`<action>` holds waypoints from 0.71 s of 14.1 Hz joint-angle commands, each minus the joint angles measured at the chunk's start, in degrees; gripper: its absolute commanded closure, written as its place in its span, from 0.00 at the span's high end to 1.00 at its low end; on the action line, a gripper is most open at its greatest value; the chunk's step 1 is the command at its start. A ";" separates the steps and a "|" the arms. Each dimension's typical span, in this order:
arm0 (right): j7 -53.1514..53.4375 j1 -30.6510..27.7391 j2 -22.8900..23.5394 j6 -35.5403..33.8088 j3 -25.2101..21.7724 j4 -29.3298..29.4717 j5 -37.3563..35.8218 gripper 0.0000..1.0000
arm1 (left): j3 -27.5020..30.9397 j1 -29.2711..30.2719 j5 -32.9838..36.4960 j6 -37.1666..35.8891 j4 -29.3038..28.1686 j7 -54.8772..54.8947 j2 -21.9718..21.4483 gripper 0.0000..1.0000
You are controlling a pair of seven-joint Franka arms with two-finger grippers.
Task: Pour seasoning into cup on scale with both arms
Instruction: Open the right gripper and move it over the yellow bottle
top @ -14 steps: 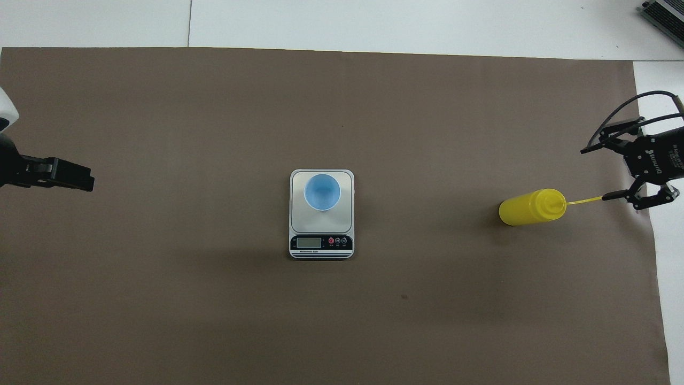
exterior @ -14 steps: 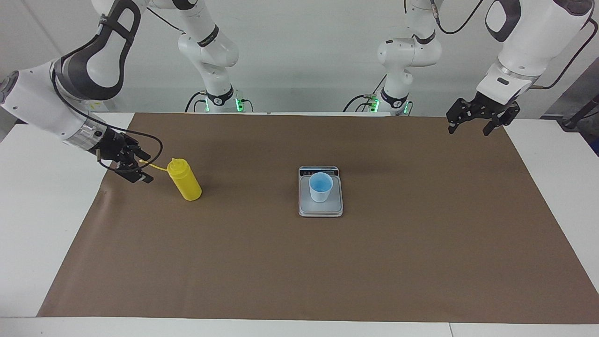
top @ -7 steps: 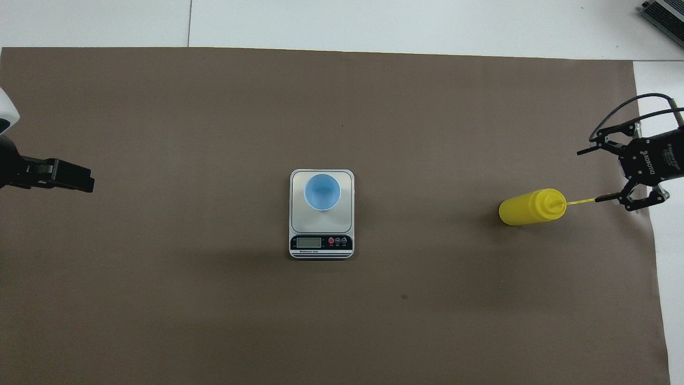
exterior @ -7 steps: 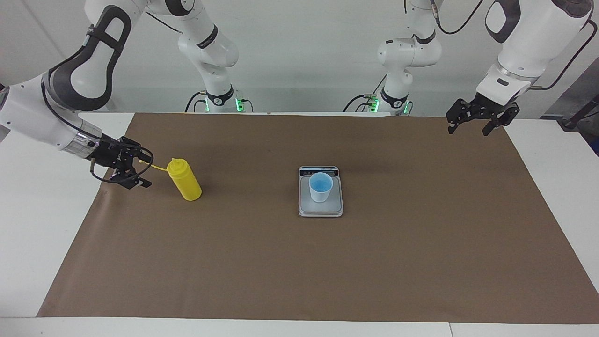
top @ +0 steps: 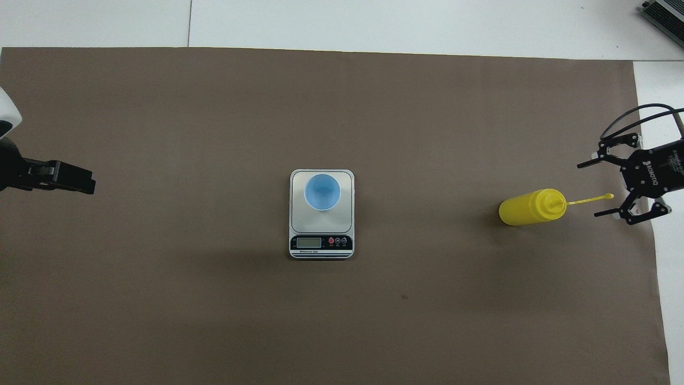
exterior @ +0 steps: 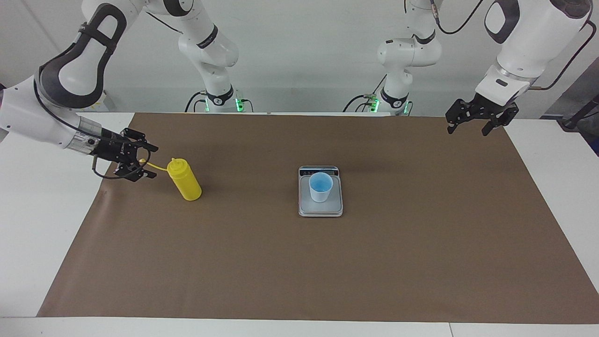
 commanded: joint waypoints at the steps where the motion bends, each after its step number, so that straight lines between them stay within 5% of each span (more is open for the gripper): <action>1: 0.52 -0.46 -0.01 2.95 -0.21 -1.16 0.59 1.00 | -0.19 0.43 0.84 1.63 -2.42 0.95 -1.96 1.00; 10: -7.82 -1.25 -2.83 10.95 -1.36 -11.62 0.76 1.00 | -0.02 0.78 -0.11 1.10 -1.54 1.57 -1.26 1.00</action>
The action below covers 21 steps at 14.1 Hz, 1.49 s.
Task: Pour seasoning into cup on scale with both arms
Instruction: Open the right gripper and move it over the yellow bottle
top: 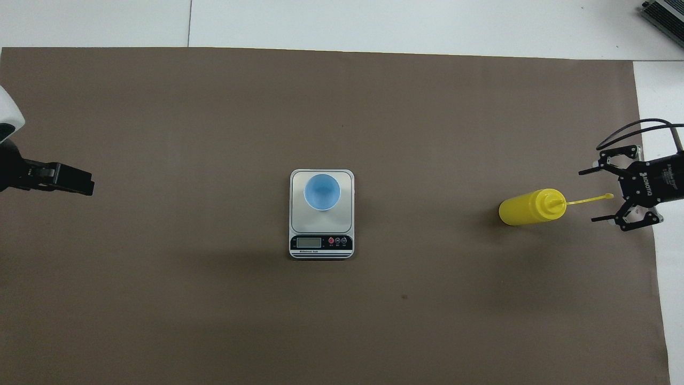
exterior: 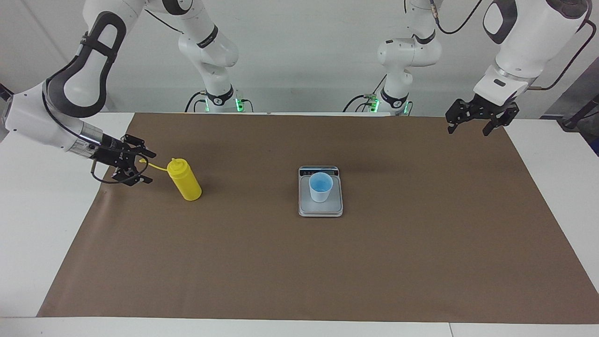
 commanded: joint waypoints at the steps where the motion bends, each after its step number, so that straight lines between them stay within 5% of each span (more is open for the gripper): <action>1: -4.30 -1.63 -1.40 3.43 0.50 -5.20 1.21 1.00 | 0.15 0.93 -1.17 1.18 -1.45 0.51 -1.21 1.00; 10: -13.60 -3.31 4.22 2.56 0.50 -7.32 8.32 1.00 | 0.15 0.93 -1.17 0.83 -1.72 0.42 -1.47 1.00; 21: -10.90 -1.55 4.93 2.03 0.50 -9.87 14.21 1.00 | 0.15 0.93 -1.17 1.27 -2.33 0.42 -1.74 1.00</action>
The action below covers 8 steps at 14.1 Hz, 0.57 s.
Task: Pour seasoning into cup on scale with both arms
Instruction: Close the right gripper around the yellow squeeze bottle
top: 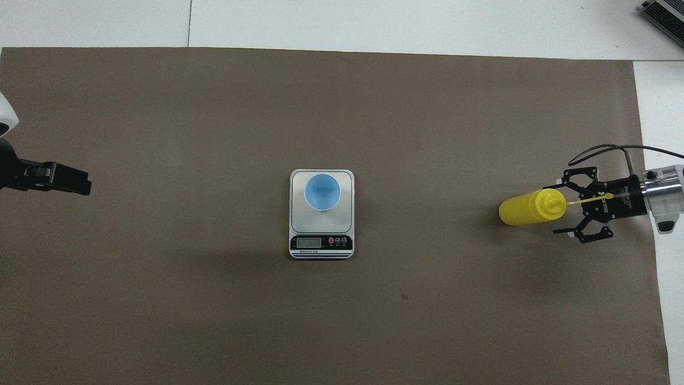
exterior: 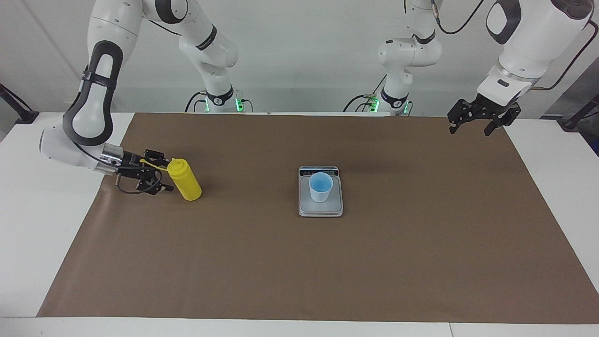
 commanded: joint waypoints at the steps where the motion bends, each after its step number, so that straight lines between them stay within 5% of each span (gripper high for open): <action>1: 1.06 0.02 -0.19 0.73 0.25 -1.79 2.82 1.00 | -0.22 0.73 -0.77 1.26 -2.23 0.42 -1.73 1.00; 6: 1.15 0.55 -0.36 1.87 0.43 -2.93 3.09 1.00 | -0.22 0.73 -0.77 1.35 -2.50 0.42 -1.73 1.00; 8: 0.80 1.78 -0.45 2.14 0.43 -3.02 3.01 0.91 | -0.22 0.73 -0.68 1.26 -2.50 0.33 -1.73 1.00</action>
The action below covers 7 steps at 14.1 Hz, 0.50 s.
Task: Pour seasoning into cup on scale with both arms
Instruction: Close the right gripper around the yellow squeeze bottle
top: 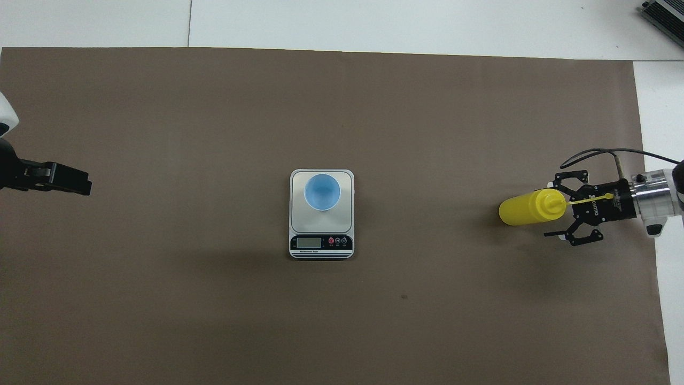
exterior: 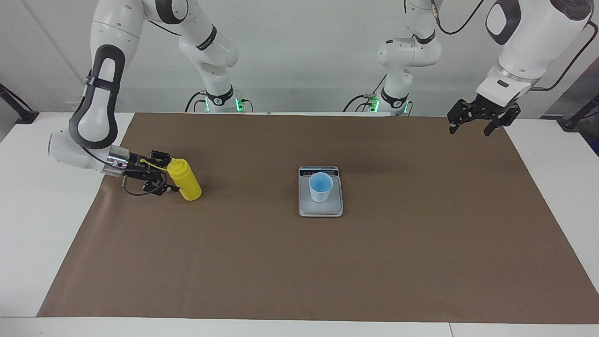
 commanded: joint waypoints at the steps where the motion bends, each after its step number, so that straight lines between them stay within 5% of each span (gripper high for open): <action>1: 0.55 0.88 -0.67 0.94 0.37 -1.42 1.30 0.85 | -0.22 0.73 -0.77 1.17 -2.26 0.33 -1.73 1.00; 7: 0.46 0.52 -0.85 -0.12 0.37 -1.24 1.30 0.14 | -0.22 0.55 -0.68 0.91 -2.09 0.33 -1.73 1.00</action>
